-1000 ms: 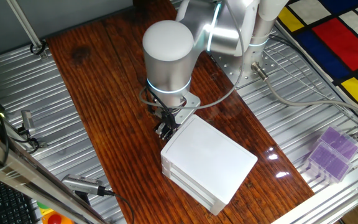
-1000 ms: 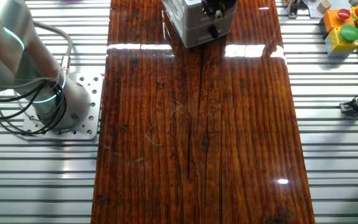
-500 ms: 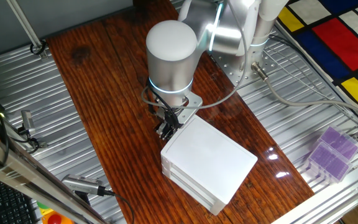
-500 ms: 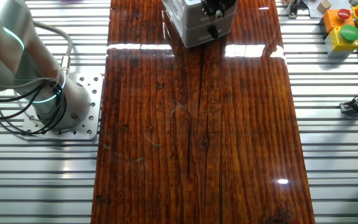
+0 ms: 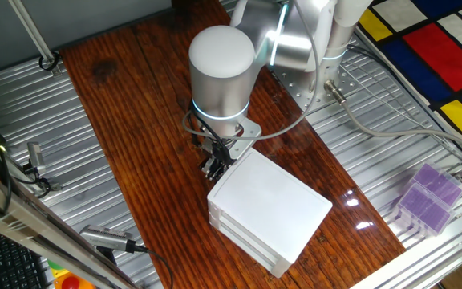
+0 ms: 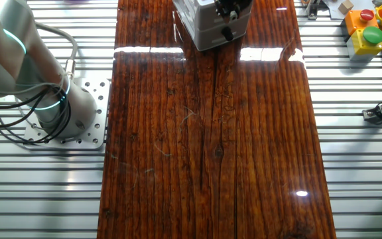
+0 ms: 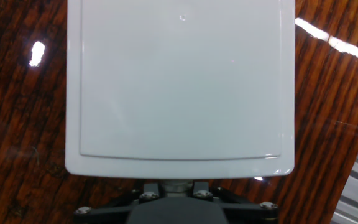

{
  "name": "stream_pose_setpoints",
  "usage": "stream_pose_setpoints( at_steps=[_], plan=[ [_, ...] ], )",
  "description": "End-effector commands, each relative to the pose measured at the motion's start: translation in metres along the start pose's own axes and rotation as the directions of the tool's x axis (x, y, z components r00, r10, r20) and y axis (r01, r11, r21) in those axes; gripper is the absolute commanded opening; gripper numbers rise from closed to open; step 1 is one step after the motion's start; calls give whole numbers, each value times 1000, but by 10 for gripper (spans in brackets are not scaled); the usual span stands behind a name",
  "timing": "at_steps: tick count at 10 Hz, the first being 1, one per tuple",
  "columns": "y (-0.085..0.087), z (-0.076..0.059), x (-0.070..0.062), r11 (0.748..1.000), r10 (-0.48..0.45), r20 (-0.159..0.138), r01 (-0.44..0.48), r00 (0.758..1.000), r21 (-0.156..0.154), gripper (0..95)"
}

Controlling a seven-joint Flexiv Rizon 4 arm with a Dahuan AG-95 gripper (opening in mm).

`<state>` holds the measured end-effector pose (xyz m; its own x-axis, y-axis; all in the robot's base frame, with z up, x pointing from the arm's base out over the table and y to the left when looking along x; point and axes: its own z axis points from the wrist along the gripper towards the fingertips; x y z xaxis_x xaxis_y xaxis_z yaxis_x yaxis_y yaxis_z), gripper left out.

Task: Take something out of a drawer

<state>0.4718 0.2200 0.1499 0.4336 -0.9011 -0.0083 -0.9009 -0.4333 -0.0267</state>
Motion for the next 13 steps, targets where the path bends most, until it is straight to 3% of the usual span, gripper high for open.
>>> stream_pose_setpoints(
  at_steps=[1,13],
  plan=[
    [1,0,3,1000,1,5,-1,1000,2,0],
    [7,0,28,1000,-8,25,8,1000,3,0]
  ],
)
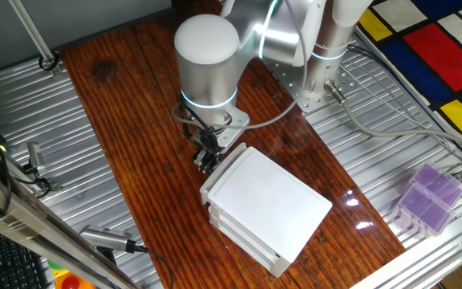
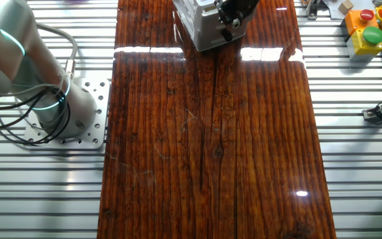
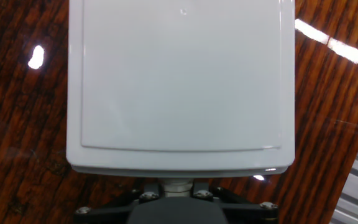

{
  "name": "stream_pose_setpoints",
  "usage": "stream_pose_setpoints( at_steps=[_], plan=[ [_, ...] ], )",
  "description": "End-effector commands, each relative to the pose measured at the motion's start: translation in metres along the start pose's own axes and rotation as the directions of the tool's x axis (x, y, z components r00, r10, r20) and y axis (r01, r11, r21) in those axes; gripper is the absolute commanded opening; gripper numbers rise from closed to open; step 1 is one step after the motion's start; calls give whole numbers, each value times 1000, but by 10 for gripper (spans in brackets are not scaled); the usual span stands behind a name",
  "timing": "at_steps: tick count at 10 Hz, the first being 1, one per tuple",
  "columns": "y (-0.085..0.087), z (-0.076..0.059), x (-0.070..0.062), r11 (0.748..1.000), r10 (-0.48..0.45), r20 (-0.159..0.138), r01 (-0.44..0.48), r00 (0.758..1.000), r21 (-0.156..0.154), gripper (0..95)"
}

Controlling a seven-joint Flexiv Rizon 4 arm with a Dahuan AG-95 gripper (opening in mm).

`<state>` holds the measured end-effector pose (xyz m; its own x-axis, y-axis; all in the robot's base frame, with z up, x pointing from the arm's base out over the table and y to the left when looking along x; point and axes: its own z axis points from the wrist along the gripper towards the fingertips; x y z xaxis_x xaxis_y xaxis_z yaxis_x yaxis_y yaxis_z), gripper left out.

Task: Take something out of a drawer

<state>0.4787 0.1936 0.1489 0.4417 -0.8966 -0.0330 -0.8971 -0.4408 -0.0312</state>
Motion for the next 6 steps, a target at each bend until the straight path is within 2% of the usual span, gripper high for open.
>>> stream_pose_setpoints(
  at_steps=[1,6],
  plan=[
    [2,-2,3,1000,0,1,0,1000,-2,0],
    [6,-1,18,1000,-4,7,4,1000,-1,0]
  ],
)
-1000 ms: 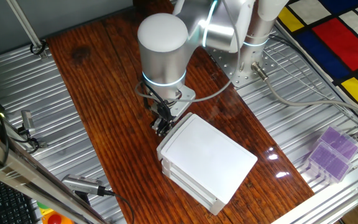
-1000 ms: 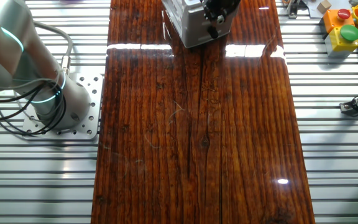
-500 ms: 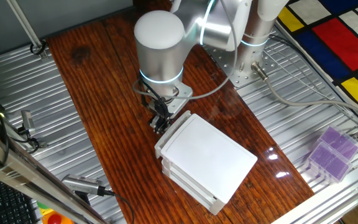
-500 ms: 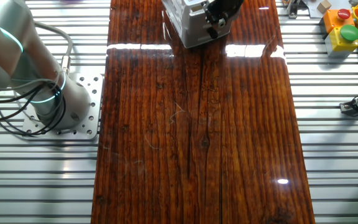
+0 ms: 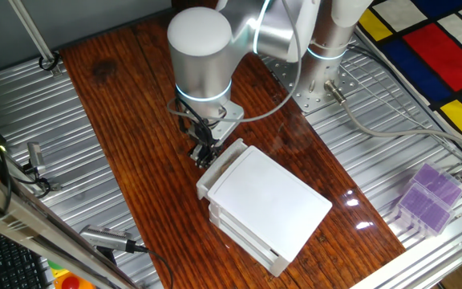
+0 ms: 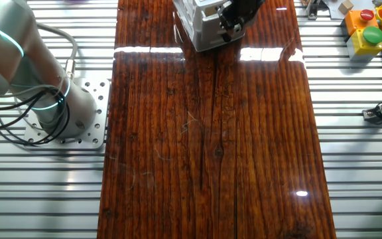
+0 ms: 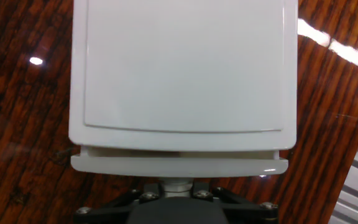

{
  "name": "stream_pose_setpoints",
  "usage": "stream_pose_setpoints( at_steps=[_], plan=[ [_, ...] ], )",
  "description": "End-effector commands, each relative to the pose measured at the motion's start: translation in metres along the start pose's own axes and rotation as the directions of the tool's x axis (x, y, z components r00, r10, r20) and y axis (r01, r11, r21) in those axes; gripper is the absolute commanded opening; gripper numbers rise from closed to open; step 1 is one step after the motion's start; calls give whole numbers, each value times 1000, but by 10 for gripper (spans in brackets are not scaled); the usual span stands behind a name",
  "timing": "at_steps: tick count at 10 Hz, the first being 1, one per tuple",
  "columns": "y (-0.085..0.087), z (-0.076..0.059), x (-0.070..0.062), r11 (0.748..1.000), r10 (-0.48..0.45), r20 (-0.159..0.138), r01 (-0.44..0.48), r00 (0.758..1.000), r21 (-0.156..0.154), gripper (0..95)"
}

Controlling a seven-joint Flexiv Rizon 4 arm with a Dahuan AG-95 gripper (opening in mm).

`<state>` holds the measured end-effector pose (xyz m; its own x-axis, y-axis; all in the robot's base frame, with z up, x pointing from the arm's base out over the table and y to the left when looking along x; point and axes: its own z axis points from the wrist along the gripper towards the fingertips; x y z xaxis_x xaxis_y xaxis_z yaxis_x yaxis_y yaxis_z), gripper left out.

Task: Take something out of a drawer

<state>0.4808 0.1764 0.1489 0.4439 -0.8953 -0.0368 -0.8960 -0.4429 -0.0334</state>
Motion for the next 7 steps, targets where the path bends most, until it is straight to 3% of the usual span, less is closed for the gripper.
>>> stream_pose_setpoints(
  at_steps=[1,7],
  plan=[
    [1,-1,3,1000,-5,4,5,1000,-4,0],
    [6,-3,16,1000,-14,4,14,1000,-4,0]
  ],
)
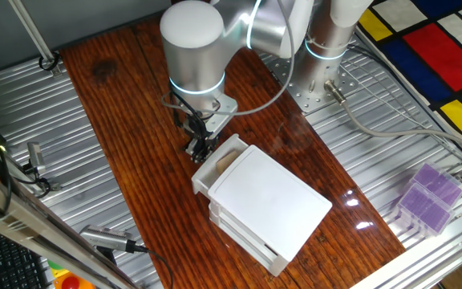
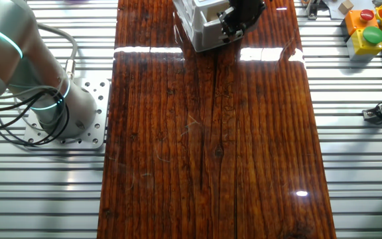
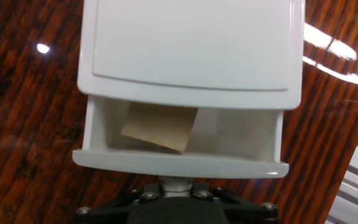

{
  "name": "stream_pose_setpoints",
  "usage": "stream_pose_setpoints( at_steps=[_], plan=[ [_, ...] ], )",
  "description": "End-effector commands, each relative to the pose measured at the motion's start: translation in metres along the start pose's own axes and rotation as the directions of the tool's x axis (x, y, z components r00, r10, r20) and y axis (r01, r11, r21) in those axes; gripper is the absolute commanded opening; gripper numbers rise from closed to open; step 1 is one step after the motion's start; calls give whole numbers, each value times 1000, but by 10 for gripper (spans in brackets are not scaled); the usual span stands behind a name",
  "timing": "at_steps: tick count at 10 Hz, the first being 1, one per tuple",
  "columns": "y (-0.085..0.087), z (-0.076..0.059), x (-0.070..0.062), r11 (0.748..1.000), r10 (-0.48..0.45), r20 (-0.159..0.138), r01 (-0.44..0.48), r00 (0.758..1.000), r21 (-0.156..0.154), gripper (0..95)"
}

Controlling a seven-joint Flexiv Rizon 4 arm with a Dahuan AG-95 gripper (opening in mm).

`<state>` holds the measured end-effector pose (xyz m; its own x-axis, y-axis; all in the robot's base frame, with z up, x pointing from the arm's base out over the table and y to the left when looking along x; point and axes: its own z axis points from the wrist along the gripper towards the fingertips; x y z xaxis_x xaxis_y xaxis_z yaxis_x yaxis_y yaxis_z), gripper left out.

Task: Take something out of a drawer

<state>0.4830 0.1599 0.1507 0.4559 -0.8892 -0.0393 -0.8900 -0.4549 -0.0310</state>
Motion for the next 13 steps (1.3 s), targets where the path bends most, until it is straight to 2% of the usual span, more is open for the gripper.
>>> stream_pose_setpoints(
  at_steps=[1,7,13],
  plan=[
    [1,-1,3,1000,-2,1,2,1000,-1,0],
    [1,-3,21,1000,-11,5,11,1000,-1,0],
    [6,-4,31,1000,-10,7,10,1000,-2,0]
  ],
)
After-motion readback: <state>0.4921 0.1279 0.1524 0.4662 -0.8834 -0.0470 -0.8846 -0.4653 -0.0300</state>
